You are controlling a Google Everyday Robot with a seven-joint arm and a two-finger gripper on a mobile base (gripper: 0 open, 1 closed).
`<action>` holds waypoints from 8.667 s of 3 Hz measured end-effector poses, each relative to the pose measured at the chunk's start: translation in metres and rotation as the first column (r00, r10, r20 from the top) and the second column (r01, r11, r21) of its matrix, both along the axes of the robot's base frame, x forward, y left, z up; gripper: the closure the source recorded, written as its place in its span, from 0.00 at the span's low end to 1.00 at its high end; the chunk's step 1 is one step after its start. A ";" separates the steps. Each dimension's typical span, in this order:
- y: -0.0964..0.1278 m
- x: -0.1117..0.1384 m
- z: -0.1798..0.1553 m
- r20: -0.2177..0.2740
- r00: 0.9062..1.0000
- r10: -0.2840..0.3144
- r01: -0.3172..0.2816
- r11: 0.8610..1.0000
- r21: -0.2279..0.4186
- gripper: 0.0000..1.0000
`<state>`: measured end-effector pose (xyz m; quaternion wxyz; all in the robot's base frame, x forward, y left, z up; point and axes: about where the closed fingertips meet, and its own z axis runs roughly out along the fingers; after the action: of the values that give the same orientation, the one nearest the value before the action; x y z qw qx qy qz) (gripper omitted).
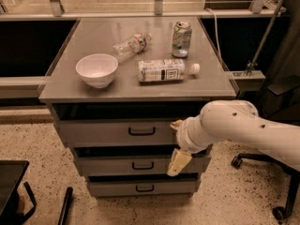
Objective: Open top drawer
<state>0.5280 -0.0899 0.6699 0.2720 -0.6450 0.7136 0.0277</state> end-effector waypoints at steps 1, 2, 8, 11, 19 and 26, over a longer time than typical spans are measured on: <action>0.000 0.000 0.000 0.000 1.000 0.000 0.000 1.000 0.000 0.00; -0.001 0.002 0.026 0.009 1.000 0.004 -0.004 1.000 -0.011 0.00; 0.015 0.021 -0.029 0.083 0.991 -0.104 0.109 0.993 -0.052 0.00; 0.025 0.060 -0.031 0.105 0.989 -0.105 0.116 0.987 -0.107 0.18; 0.018 0.017 0.024 0.164 0.971 -0.175 0.181 0.983 -0.022 1.00; 0.044 -0.159 0.037 0.110 0.938 -0.328 0.325 0.944 0.051 0.00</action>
Offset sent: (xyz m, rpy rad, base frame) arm 0.0069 -0.0039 0.0669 -0.0264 -0.0233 0.0072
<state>0.3689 -0.0461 0.7068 0.3243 -0.5138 0.7930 -0.0443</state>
